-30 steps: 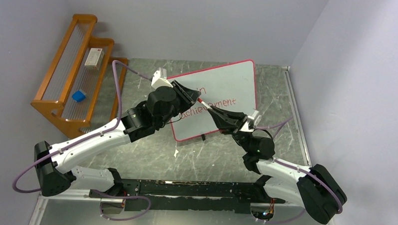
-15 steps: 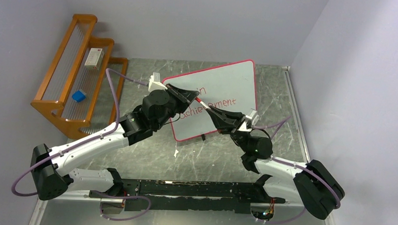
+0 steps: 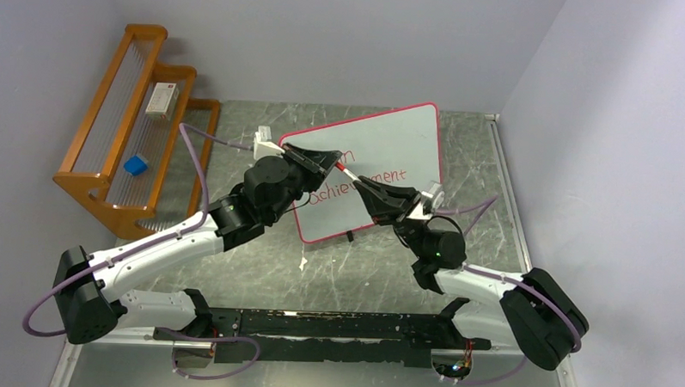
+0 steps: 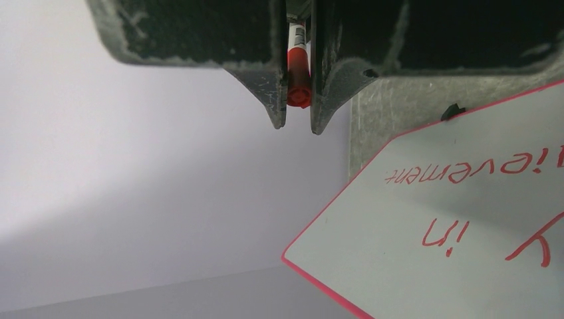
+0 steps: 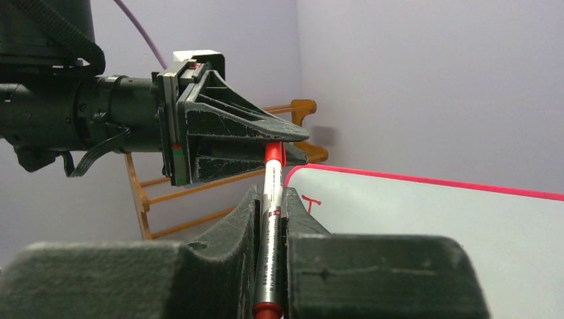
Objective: Write a sentence on the whiteboard
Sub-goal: Close the whiteboard marker at the center of the board, then place the whiteboard marker at the center of the board.
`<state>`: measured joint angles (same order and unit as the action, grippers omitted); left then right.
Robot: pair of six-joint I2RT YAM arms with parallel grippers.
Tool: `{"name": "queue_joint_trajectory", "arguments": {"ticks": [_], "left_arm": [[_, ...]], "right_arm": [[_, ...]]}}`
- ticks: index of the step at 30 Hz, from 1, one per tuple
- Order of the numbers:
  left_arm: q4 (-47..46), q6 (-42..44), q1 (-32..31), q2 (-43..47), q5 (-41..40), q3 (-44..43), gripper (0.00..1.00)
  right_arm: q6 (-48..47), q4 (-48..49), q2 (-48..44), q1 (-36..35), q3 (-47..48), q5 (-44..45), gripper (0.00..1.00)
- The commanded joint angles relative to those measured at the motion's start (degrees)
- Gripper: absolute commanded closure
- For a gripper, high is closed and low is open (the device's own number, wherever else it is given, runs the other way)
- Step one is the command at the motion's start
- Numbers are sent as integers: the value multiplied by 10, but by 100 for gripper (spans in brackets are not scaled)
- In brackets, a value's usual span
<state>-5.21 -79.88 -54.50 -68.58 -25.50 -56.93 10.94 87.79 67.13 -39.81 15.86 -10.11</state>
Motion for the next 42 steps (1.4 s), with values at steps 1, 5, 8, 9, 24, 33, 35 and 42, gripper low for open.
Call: {"name": "queue_joint_trajectory", "arguments": {"ticks": [1, 5, 8, 9, 24, 33, 35, 42], "left_arm": [[-33, -22, -68, -9, 122, 22, 95], [-39, -16, -76, -11, 128, 25, 95], [-38, -7, -76, 2, 104, 37, 95], [-38, -2, -76, 12, 90, 41, 95], [51, 217, 20, 90, -42, -22, 38], [140, 457, 56, 108, -101, -63, 24], [150, 484, 66, 112, -93, -58, 20], [184, 545, 136, 137, -85, -40, 13]], "right_arm": [[16, 94, 24, -6, 39, 29, 100], [41, 94, 30, -6, 51, 49, 100], [49, 77, 23, -6, 53, 48, 100], [49, 70, 18, -6, 51, 49, 100], [48, -285, -193, -5, 9, 23, 100], [97, -584, -293, -4, 24, 18, 100], [101, -654, -300, -4, 30, -1, 100], [174, -741, -299, -4, -3, -59, 100]]}}
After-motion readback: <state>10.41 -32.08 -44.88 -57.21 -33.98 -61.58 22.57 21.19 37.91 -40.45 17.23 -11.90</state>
